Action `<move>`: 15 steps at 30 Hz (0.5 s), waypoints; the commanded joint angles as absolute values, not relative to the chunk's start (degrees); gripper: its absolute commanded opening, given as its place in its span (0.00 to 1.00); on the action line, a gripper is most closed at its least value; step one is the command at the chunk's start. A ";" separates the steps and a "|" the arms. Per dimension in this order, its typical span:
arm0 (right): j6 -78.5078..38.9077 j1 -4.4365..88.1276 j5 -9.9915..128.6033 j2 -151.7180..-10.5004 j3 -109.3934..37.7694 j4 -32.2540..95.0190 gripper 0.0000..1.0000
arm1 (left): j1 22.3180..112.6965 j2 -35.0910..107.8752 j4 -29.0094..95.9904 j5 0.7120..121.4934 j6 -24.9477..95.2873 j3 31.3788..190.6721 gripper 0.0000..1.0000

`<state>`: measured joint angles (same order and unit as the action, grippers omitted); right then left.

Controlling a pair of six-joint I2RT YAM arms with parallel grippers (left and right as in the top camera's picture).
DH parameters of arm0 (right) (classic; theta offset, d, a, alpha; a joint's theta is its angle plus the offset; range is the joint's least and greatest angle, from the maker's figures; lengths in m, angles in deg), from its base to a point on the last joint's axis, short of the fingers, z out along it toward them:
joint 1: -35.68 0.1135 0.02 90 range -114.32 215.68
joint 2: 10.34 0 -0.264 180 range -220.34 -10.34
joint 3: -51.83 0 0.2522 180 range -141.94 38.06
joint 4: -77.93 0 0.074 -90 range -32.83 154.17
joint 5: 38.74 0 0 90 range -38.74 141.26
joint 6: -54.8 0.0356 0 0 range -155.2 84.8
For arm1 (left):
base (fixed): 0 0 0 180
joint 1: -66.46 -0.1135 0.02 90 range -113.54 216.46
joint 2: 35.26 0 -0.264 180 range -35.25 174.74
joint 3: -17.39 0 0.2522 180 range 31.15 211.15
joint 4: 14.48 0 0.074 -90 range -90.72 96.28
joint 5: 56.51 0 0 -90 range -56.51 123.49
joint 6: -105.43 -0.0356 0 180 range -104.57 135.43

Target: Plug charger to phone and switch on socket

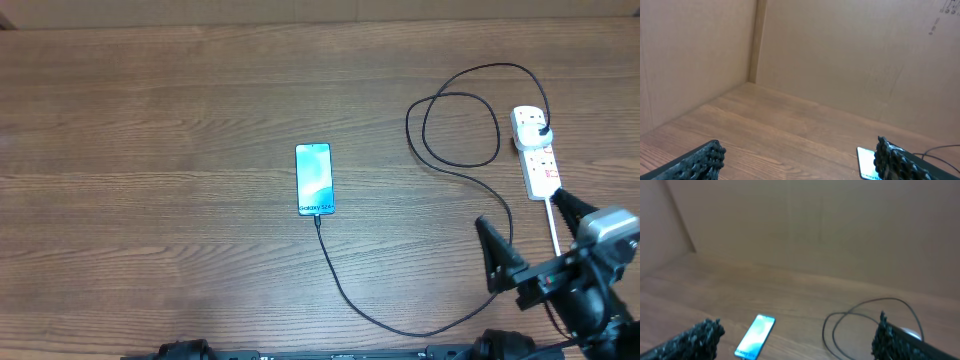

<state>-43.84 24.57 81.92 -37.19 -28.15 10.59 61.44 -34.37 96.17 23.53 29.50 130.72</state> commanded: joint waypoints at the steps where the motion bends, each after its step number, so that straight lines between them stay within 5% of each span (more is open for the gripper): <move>1: -40.83 27.43 80.76 -31.92 -19.08 18.74 1.00 | 61.22 -34.96 96.06 22.96 30.24 130.59 1.00; 15: -26.58 29.35 78.24 -14.76 14.60 54.43 1.00 | 61.22 -34.96 96.06 22.96 30.24 130.59 1.00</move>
<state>-30.82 28.98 78.99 -18.61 8.81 50.15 61.44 -34.37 96.19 23.51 29.50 130.63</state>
